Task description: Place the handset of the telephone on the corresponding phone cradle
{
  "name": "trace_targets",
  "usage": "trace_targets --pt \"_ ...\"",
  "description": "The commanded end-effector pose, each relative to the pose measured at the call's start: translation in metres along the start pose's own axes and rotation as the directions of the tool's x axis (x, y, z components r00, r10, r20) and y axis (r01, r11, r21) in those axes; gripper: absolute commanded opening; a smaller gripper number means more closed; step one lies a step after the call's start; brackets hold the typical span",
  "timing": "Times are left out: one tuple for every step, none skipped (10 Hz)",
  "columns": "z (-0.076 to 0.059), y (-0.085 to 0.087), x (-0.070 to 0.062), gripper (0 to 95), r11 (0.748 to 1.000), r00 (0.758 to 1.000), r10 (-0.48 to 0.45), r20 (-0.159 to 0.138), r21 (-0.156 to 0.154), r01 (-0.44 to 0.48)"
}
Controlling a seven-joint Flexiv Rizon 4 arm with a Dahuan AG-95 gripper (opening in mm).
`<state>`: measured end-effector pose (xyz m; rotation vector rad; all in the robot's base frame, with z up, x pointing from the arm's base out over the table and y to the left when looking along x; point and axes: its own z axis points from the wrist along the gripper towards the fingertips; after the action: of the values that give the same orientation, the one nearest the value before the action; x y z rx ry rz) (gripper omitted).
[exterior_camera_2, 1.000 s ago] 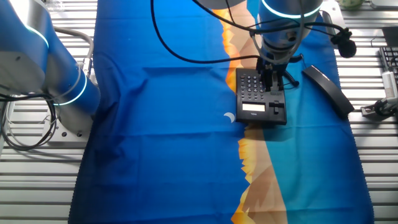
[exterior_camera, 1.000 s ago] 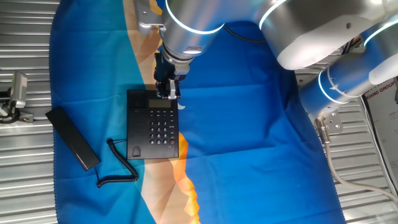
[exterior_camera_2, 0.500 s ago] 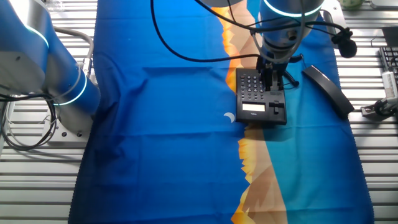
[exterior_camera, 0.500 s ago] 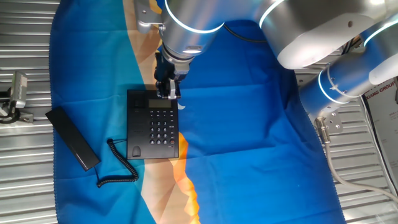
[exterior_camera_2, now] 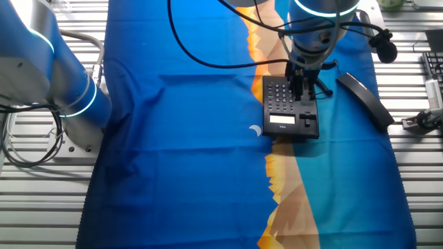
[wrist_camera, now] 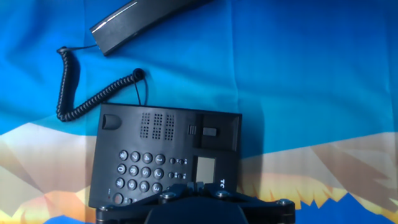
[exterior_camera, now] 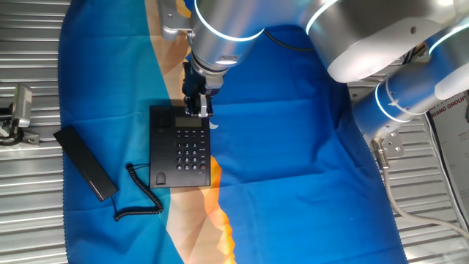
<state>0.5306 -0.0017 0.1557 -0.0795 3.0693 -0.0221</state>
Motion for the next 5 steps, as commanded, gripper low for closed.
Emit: trace_targets --pt "0.001 0.000 -0.004 0.0 1.000 1.000 -0.012 0.010 0.007 0.011" --pt "0.002 0.001 -0.008 0.0 1.000 1.000 -0.009 0.008 0.006 0.009" --pt "0.003 0.001 -0.012 0.0 1.000 1.000 -0.008 0.005 0.005 0.008" --pt "0.004 0.002 -0.018 0.0 1.000 1.000 -0.012 0.005 0.007 0.011" --pt "0.004 0.003 -0.023 0.0 1.000 1.000 -0.010 0.001 0.007 0.010"
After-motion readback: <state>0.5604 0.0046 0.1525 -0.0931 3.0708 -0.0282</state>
